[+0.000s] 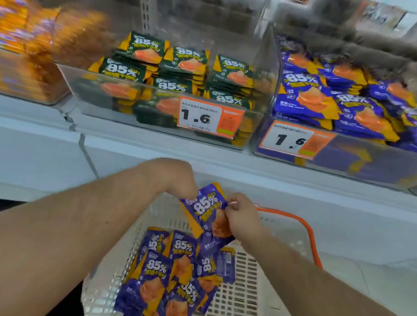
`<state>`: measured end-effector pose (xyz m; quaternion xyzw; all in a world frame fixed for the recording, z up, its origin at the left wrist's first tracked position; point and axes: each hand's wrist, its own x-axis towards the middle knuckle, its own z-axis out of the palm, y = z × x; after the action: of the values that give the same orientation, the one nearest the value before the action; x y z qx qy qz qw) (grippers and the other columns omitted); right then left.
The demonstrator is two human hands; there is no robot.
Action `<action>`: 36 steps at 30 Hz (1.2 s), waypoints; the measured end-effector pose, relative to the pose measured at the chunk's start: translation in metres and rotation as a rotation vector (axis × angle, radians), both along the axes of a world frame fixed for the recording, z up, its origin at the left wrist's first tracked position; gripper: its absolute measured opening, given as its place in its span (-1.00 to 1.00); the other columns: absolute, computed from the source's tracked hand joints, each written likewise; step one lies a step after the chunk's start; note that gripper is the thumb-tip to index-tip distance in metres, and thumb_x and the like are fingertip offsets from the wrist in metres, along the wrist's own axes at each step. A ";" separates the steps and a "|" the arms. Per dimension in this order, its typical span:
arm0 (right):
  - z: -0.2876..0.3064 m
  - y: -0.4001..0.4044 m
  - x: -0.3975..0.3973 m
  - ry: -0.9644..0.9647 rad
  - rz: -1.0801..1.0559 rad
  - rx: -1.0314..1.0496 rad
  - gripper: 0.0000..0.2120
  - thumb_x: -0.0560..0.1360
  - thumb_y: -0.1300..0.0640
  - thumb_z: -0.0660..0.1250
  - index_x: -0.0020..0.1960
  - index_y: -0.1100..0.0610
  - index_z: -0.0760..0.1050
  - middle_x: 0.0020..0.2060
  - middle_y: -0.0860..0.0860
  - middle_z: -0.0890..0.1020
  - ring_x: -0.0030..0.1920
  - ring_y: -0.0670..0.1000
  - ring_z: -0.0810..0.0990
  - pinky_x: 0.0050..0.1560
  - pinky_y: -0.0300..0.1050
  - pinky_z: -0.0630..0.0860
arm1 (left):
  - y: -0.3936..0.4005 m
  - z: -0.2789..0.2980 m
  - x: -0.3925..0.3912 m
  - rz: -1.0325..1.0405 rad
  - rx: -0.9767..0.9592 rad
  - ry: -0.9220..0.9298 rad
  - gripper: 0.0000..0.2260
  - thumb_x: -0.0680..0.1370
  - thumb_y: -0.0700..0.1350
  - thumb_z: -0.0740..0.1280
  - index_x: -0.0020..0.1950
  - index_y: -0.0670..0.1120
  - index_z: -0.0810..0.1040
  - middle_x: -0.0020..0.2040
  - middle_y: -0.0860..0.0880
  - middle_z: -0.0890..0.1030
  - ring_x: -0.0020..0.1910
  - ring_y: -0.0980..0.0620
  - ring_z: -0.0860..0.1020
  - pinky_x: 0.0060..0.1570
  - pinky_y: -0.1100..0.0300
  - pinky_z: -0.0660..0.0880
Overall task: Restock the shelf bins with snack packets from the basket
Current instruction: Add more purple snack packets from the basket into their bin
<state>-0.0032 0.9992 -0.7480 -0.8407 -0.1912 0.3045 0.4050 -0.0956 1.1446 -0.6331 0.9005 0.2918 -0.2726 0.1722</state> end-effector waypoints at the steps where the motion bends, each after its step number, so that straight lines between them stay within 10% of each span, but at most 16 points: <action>1: 0.011 -0.005 0.002 0.048 -0.035 0.056 -0.79 0.60 0.35 0.07 -0.06 0.14 0.43 -0.35 0.14 0.61 -0.34 0.17 0.60 -0.28 0.05 0.63 | 0.003 0.002 0.000 0.064 -0.052 -0.026 -0.78 0.55 0.00 0.30 -0.06 -0.16 0.52 -0.17 -0.07 0.53 -0.21 -0.05 0.55 -0.30 0.23 0.44; 7: 0.076 -0.026 0.009 0.056 -0.066 0.270 -0.80 0.61 0.33 0.13 0.13 0.11 0.43 -0.26 0.13 0.64 -0.44 0.04 0.60 -0.34 -0.03 0.60 | -0.001 0.022 0.006 0.330 -0.551 -0.353 -0.97 0.60 -0.18 0.31 -0.01 -0.12 0.53 -0.17 -0.06 0.68 -0.29 0.05 0.64 -0.29 0.27 0.57; 13: 0.121 -0.052 0.005 -0.788 0.196 0.108 -0.23 0.17 -0.25 0.45 0.34 -0.08 0.39 0.31 -0.07 0.31 0.23 -0.06 0.44 0.20 -0.13 0.47 | -0.021 0.057 0.015 0.341 -0.635 -0.682 -0.89 0.63 -0.21 0.26 -0.08 -0.12 0.51 -0.26 -0.09 0.63 -0.46 0.14 0.57 -0.47 0.35 0.48; 19: 0.141 -0.065 0.002 -0.927 0.004 0.158 -0.24 0.15 -0.20 0.33 0.31 0.01 0.43 0.37 0.03 0.33 0.28 0.13 0.41 0.23 -0.03 0.45 | -0.049 0.073 0.026 0.356 -0.729 -0.973 -0.86 0.64 -0.17 0.24 -0.07 -0.16 0.54 -0.34 -0.08 0.61 -0.45 0.09 0.55 -0.44 0.27 0.47; 21: 0.152 -0.072 0.009 -0.966 -0.056 0.214 -0.26 0.17 -0.23 0.28 0.31 0.04 0.46 0.39 0.05 0.35 0.34 0.10 0.37 0.30 -0.04 0.39 | -0.054 0.075 0.031 0.320 -0.643 -1.098 -0.84 0.64 -0.09 0.23 -0.02 -0.12 0.56 -0.28 -0.02 0.64 -0.32 0.07 0.58 -0.30 0.22 0.49; 25: 0.192 -0.073 0.054 -0.935 -0.215 0.212 -0.28 0.19 -0.25 0.28 0.29 0.06 0.52 0.35 0.08 0.43 0.40 0.08 0.35 0.39 0.00 0.33 | -0.047 0.059 0.040 -0.053 0.202 -1.242 -0.59 0.50 0.06 0.26 0.34 0.02 0.50 0.32 0.04 0.51 0.32 0.02 0.40 0.25 0.05 0.31; 30: 0.228 -0.061 0.111 -0.929 -0.274 0.006 -0.50 0.34 -0.19 0.37 0.21 0.01 0.58 0.25 0.07 0.51 0.33 0.13 0.42 0.21 0.03 0.41 | -0.045 0.033 0.048 -0.154 0.333 -0.945 -0.35 0.55 0.07 0.32 0.58 0.15 0.11 0.60 0.06 0.09 0.55 0.01 0.11 0.47 -0.05 -0.14; 36: 0.218 -0.040 0.136 -0.848 -0.286 -0.231 -0.52 0.38 -0.27 0.34 0.14 0.02 0.61 0.23 0.06 0.57 0.23 0.19 0.50 0.14 0.06 0.47 | -0.046 0.034 0.050 -0.135 0.400 -0.931 -0.36 0.58 0.10 0.27 0.59 0.17 0.05 0.61 0.09 0.06 0.53 0.04 0.16 0.48 -0.06 -0.15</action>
<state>0.1328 0.9594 -0.5301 -0.9486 -0.1869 -0.1057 0.2325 -0.0451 1.0984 -0.5990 0.9587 0.1719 0.2080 0.0901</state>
